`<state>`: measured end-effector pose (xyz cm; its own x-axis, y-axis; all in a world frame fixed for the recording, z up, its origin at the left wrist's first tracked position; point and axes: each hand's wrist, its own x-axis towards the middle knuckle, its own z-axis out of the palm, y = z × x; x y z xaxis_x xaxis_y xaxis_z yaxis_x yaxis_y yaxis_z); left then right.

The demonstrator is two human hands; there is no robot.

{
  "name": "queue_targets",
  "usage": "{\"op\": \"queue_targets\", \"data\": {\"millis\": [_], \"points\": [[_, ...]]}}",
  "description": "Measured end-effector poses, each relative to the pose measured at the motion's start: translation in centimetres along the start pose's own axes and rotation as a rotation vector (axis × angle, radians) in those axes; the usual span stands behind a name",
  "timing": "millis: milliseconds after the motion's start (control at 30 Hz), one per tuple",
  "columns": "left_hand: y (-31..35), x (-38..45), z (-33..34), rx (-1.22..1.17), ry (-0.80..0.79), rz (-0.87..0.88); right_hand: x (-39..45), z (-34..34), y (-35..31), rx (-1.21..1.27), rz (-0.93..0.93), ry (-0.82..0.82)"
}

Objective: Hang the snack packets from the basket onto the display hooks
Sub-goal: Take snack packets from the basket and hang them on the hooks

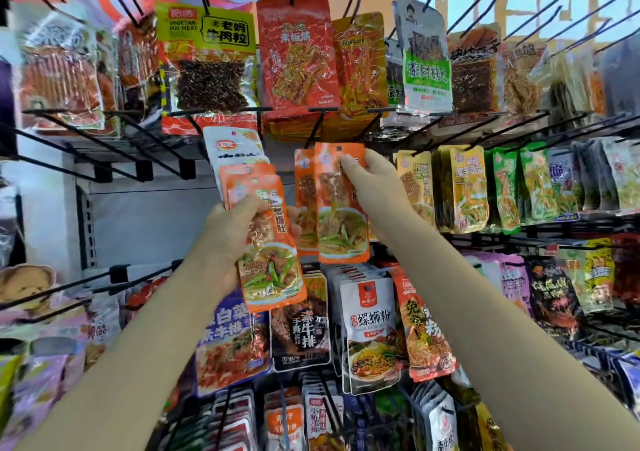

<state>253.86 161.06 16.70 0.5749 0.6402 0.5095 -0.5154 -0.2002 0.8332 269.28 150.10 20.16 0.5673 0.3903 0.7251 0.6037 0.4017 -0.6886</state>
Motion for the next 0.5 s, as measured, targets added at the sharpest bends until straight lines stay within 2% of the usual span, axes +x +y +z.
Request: {"op": "queue_targets", "data": {"millis": [200, 433, 500], "points": [[0.5, -1.1, -0.9, -0.008, -0.105, 0.077, 0.5, 1.9, -1.4, -0.01, 0.03, 0.014], [0.6, -1.3, -1.8, -0.024, -0.056, 0.101, 2.0, 2.6, -0.3, -0.095, 0.044, 0.082], [0.5, -1.3, -1.9, -0.032, -0.03, 0.097, 1.9, 2.6, 0.0, -0.163, -0.037, 0.134]]}}
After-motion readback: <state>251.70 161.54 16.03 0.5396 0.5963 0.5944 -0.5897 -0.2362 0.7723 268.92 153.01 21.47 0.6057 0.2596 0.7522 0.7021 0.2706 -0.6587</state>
